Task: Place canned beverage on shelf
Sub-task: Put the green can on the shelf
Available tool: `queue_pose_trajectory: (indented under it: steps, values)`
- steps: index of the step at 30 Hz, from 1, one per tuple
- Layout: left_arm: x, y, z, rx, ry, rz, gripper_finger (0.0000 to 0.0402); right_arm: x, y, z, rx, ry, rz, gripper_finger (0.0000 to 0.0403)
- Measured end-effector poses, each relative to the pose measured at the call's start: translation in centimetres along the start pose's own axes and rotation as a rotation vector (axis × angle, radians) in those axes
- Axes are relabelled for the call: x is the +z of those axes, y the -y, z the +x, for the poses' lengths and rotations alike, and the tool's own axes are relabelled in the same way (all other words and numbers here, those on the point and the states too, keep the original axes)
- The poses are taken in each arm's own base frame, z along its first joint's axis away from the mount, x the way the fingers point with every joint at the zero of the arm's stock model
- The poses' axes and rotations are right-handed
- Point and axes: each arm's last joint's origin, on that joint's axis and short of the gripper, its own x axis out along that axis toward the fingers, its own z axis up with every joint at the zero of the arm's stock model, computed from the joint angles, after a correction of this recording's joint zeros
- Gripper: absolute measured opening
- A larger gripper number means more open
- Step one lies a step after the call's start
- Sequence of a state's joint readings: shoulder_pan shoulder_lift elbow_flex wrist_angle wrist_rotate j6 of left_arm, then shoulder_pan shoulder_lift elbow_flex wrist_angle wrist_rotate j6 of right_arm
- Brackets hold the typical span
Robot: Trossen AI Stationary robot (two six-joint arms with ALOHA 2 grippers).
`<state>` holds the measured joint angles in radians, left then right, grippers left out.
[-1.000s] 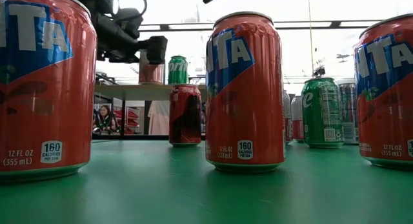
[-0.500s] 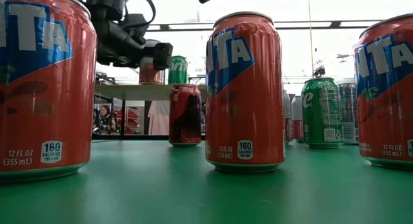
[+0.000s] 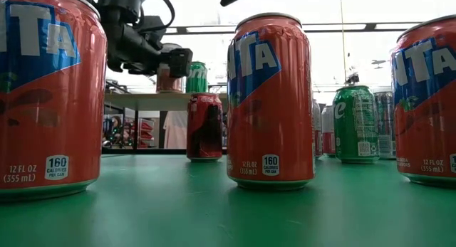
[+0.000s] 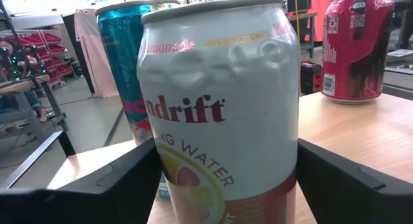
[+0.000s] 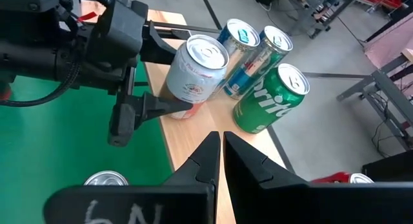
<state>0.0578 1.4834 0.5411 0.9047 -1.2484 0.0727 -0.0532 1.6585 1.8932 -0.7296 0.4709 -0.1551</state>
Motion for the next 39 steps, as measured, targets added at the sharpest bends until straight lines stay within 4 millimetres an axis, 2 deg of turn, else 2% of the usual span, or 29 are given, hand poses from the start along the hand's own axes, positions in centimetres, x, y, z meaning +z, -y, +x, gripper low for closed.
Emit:
queue_pose_trajectory:
  steps: [6, 9, 18, 24, 30, 39]
  values:
    - [0.1, 0.2, -0.8, -0.010, 0.002, 0.009, 0.0300, -0.1, 0.0, 0.0, 0.001, -0.009, -0.005, 0.0012]
    - [0.3, 0.2, -1.6, 0.040, -0.001, 0.061, 0.0301, -0.3, 0.0, 0.0, 0.004, -0.027, -0.004, 0.0012]
    - [1.9, -0.7, -2.9, 0.053, 0.006, 0.103, 0.0298, -0.3, -0.1, 0.0, 0.005, -0.031, 0.008, 0.0012]
    - [2.6, -2.5, -3.3, 0.038, 0.002, 0.071, 0.0297, -0.4, -0.1, 0.0, 0.006, -0.039, 0.005, 0.0012]
    - [2.2, -5.2, -4.1, -0.080, 0.000, -0.039, 0.0296, -0.4, -0.1, 0.0, 0.006, -0.039, 0.005, 0.0012]
    - [2.1, -7.6, -4.6, -0.082, -0.020, 0.005, 0.0296, -0.4, -0.1, 0.0, 0.006, -0.039, 0.006, 0.0012]
